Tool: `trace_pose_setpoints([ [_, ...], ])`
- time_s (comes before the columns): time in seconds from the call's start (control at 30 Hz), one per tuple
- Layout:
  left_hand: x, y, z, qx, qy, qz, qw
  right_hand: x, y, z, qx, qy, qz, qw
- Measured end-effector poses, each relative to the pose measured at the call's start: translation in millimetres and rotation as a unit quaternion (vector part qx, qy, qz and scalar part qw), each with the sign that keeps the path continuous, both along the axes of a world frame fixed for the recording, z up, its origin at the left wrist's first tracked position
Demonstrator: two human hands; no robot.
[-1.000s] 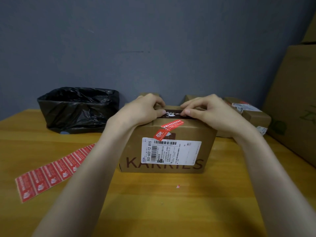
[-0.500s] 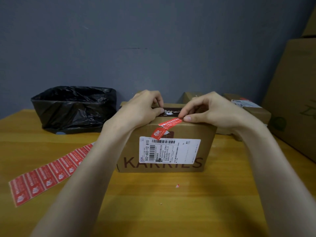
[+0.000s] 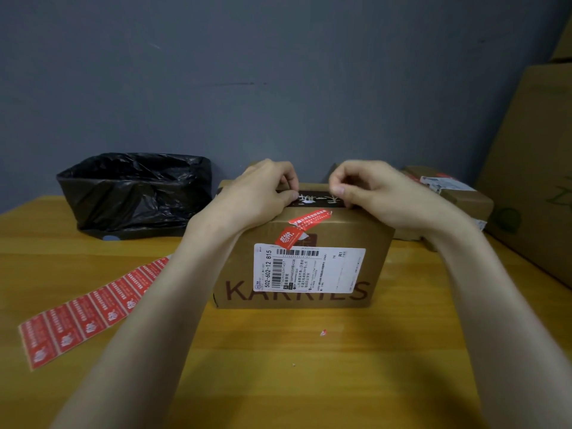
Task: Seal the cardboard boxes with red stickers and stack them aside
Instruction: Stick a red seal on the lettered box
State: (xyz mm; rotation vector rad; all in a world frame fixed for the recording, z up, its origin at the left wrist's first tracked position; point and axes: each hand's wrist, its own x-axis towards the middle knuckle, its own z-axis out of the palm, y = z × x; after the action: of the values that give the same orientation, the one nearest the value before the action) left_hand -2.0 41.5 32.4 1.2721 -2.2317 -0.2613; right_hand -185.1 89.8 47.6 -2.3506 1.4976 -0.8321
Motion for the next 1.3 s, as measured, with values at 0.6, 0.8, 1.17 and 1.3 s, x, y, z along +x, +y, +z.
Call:
trace_pose_setpoints([
  [0.6,-0.7,1.0,0.3,-0.026,-0.007,-0.004,1.0,46.3,18.4,-3.1,0.005,0.167,-0.242,0.956],
  [0.8,0.3,0.4,-0.6,-0.024,-0.007,0.001,1.0,36.8,15.1,0.0,0.001,0.145,-0.199,0.969],
  [1.17,1.3,0.6,-1.1,-0.024,-0.004,-0.004,1.0,-2.9,5.9,-2.0,0.006,-0.012,0.023,1.0],
  [1.3,1.7,0.4,-0.4,-0.023,-0.005,-0.005,1.0,-2.7,2.6,-3.5,0.0,0.017,0.036,0.999],
])
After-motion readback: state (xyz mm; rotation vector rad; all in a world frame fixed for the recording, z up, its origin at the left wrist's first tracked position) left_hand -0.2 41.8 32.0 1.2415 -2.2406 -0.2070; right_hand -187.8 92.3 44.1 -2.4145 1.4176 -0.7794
